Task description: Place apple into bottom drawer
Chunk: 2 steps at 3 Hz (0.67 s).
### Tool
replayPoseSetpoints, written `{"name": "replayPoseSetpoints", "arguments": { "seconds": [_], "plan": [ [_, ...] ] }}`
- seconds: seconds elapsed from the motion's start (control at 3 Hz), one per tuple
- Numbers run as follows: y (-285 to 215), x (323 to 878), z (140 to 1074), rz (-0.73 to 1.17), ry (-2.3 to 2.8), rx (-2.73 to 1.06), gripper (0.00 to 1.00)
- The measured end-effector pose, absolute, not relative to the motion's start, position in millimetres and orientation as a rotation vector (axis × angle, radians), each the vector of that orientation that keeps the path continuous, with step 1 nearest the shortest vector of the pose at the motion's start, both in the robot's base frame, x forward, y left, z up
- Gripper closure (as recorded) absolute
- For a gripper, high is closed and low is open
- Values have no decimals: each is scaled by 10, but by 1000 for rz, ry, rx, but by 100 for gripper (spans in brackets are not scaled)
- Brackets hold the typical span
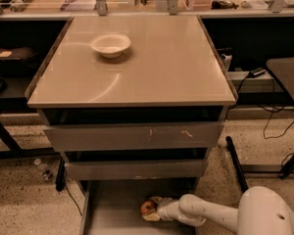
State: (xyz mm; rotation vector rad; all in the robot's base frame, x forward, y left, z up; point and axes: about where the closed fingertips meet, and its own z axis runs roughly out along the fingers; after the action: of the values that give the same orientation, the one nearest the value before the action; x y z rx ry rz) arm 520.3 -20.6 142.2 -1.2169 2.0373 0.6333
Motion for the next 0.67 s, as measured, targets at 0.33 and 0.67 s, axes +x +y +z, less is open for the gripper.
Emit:
{"name": "replayPoseSetpoints", "arguments": {
  "seconds": [0.33,0.67],
  "plan": [
    [-206,5203,1422,633,2037,-1217,12],
    [-205,5202,1421,633,2037,-1217,0]
  ]
}}
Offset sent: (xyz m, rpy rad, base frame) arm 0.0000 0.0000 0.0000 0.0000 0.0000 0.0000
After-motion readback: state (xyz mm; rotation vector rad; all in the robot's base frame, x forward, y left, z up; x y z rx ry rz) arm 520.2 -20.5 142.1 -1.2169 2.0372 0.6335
